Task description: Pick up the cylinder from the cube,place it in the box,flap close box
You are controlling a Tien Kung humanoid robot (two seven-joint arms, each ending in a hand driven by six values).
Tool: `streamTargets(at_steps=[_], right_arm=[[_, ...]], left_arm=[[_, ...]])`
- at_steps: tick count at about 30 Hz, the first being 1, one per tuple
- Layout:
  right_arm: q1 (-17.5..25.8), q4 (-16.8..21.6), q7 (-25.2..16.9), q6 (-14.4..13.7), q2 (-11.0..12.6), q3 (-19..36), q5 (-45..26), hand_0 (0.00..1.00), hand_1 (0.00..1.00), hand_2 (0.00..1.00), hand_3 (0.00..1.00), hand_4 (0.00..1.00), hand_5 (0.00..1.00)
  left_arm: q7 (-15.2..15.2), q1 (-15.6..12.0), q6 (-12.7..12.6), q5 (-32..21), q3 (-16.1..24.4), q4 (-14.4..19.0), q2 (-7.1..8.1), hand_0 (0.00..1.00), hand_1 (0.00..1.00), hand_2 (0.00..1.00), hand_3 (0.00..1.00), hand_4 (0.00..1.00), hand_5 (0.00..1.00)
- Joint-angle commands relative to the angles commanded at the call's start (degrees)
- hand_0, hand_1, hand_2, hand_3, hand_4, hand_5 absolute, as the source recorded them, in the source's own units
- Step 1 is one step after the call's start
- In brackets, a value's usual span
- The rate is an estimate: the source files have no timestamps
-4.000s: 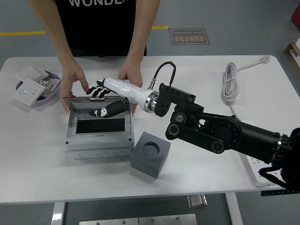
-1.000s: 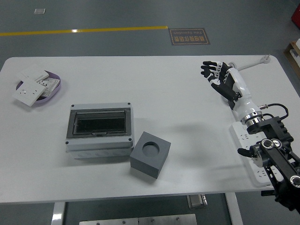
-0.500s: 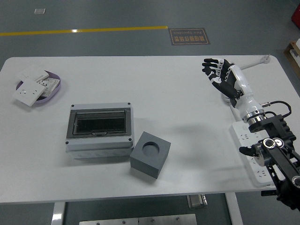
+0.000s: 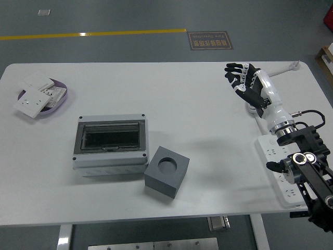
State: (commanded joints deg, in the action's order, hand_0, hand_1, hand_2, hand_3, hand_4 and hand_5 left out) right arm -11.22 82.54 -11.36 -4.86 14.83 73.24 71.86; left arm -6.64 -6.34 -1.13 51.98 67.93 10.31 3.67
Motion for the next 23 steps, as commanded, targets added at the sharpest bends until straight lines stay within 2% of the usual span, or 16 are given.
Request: streamTargets(at_steps=[14, 23], right_arm=[[0.1, -0.1, -0.1, -0.7, 0.7, 0.6, 0.5, 0.769, 0.700, 0.704, 0.679, 0.716, 0.419], [-0.3, -0.7, -0.1, -0.8, 0.7, 0.6, 0.5, 0.769, 0.699, 0.703, 0.679, 0.718, 0.421]], left_arm=[[-0.3, 0.2, 0.0, 0.5, 0.0, 0.0, 0.10, 0.923, 0.852, 0.854, 0.951, 0.002, 0.002], [-0.3, 0.9, 0.1, 0.7, 0.0, 0.0, 0.87, 0.923, 0.852, 0.854, 0.951, 0.002, 0.002]])
